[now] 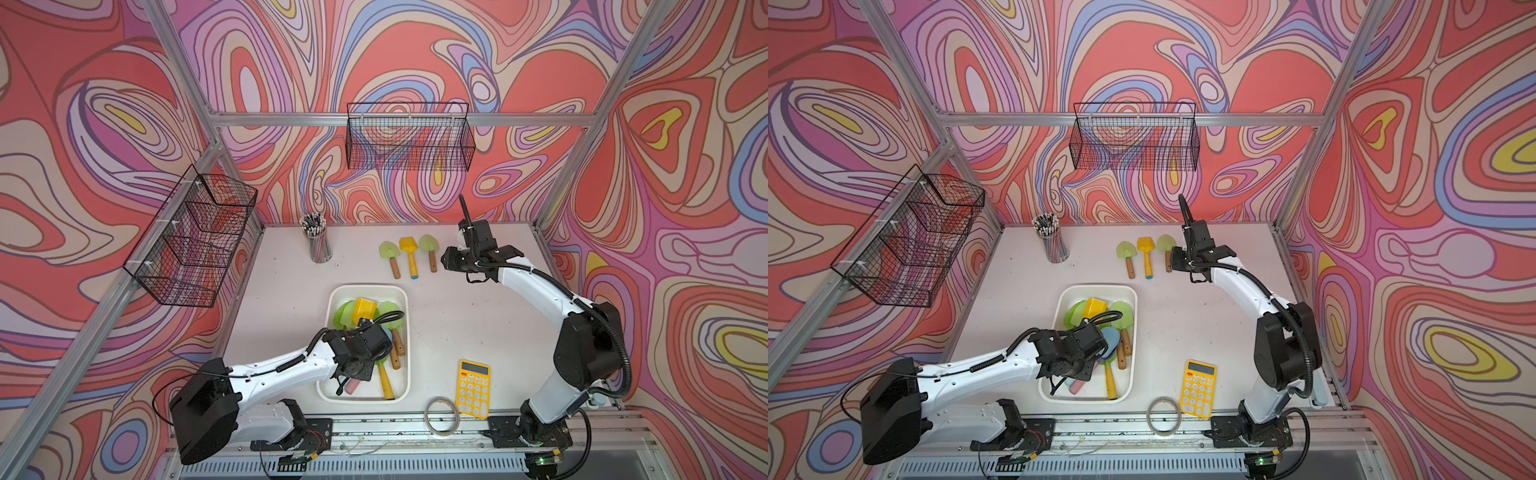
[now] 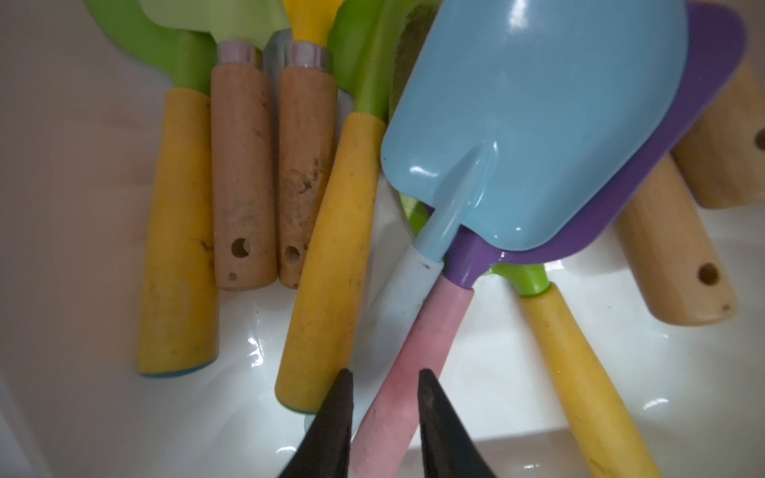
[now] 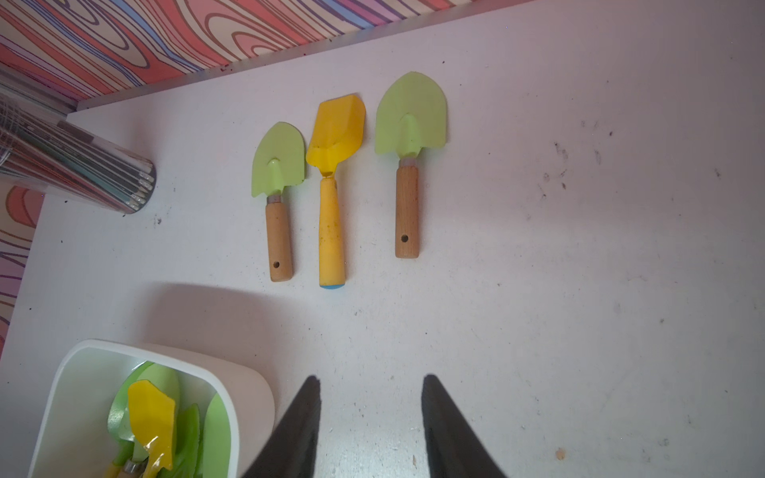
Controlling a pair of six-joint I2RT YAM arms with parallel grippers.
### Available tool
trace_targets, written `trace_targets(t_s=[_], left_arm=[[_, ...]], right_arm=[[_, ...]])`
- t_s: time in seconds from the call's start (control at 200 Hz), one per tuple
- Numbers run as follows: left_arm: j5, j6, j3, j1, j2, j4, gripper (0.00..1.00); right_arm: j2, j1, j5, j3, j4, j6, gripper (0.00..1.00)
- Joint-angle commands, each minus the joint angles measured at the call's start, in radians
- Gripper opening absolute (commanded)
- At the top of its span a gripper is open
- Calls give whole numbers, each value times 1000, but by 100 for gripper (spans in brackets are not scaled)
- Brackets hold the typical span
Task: Take the shovel out of the storage box
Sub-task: Pick up the shovel from the storage box.
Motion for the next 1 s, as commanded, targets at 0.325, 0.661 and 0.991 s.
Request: trace_targets(t_s=[0.325,0.661,0.991], left_arm=[[59,-20,-82,17,-29,-18,34],[118,-20,-107,13,-18,14,37],[170,-43,-131,-8,-8,-9,42]], right_arm=[[-12,12,-7,-5,4,2,43],[-17,17,-4,-27,13,5,43],[-23,17,-5,-40,21,3,43]])
